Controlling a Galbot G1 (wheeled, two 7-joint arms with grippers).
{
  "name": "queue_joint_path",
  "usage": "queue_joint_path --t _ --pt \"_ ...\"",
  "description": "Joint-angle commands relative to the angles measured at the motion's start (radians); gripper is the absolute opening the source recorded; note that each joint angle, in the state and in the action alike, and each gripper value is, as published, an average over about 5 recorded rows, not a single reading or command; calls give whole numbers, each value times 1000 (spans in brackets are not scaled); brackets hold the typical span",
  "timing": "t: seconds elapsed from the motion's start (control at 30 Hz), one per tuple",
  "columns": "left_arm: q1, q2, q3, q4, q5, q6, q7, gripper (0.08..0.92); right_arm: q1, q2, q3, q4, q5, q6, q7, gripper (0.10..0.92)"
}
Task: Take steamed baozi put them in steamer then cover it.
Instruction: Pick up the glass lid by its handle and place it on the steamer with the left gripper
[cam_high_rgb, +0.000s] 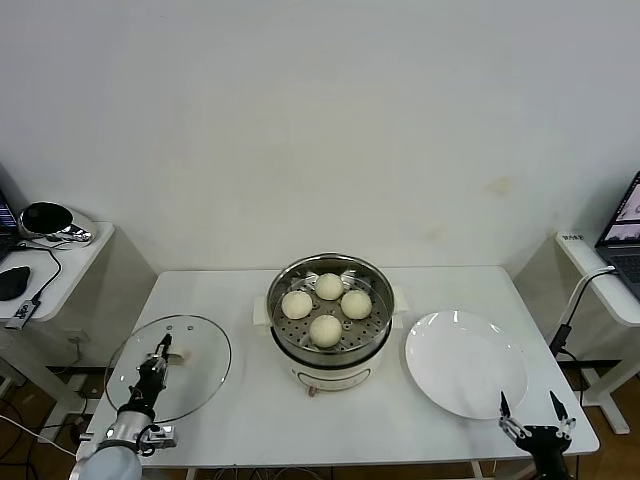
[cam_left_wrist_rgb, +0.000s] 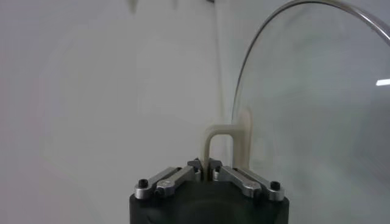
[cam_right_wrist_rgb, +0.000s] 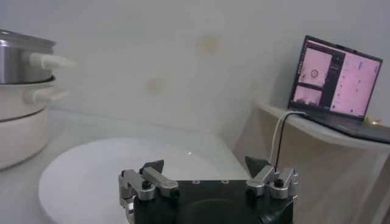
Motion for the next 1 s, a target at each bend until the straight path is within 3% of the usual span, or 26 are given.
queue_joint_path --t 0.03,0.2,0.33,0.6,0.77,1.0 --pt "86 32 -3 -404 -150 414 132 132 -3 3 -16 2 -20 4 1 823" --pt "12 68 62 -523 -181 526 225 132 -2 9 -27 0 -41 9 1 823" --pt "-68 105 191 -578 -184 580 282 132 -3 18 -31 -6 -60 15 2 823" --pt "-332 137 513 -524 -190 662 344 132 -11 33 -48 -8 -99 20 9 823" --pt "-506 83 668 -476 -119 693 430 132 -13 42 -54 -2 -112 18 13 823" --pt "-580 -27 756 -419 46 694 557 132 -12 45 -64 5 -111 10 15 823"
